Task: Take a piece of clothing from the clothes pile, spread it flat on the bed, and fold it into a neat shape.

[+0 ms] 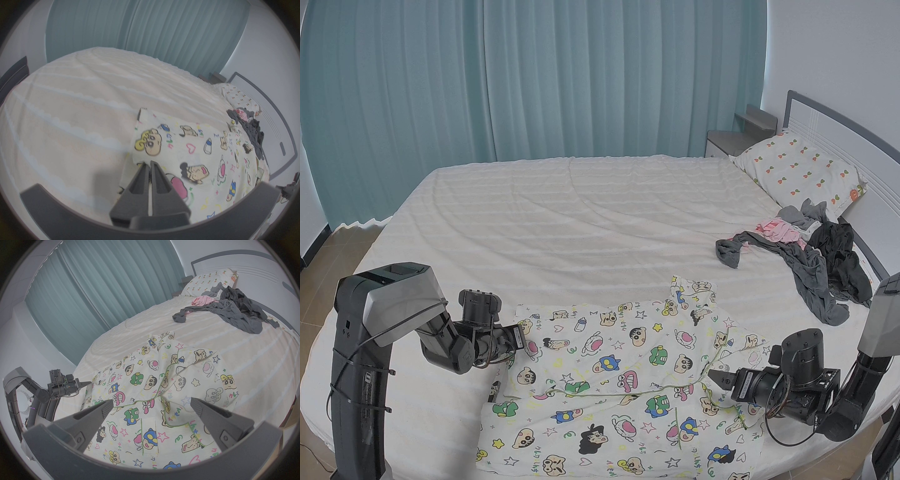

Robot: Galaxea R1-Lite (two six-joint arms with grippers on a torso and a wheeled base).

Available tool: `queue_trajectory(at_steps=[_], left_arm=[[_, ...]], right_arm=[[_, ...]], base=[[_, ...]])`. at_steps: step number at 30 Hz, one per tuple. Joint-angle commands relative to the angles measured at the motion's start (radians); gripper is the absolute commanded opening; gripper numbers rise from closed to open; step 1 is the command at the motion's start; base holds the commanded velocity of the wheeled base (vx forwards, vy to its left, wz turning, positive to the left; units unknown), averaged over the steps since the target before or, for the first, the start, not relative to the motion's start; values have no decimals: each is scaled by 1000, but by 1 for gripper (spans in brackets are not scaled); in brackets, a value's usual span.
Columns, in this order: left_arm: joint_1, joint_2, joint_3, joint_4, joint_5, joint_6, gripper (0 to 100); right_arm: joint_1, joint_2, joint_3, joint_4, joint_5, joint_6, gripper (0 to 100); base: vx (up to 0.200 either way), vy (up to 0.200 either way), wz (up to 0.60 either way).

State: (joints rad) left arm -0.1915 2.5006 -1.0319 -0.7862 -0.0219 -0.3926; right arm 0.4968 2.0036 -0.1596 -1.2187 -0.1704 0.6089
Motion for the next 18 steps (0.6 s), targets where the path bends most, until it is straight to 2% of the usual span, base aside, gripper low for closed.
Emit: queue_trajectory(at_steps=[1, 12, 18], left_arm=[[3, 0, -19, 1, 4, 0, 0], [53, 21, -112, 12, 7, 4, 0], [73, 30, -178, 77, 8, 12, 0]], right_arm=[[0, 0, 0, -1, 0, 0, 100], [0, 3, 0, -1, 0, 0, 100], [0, 6, 0, -1, 0, 0, 100]], base=[[0, 0, 0], [0, 0, 0], [0, 0, 0]])
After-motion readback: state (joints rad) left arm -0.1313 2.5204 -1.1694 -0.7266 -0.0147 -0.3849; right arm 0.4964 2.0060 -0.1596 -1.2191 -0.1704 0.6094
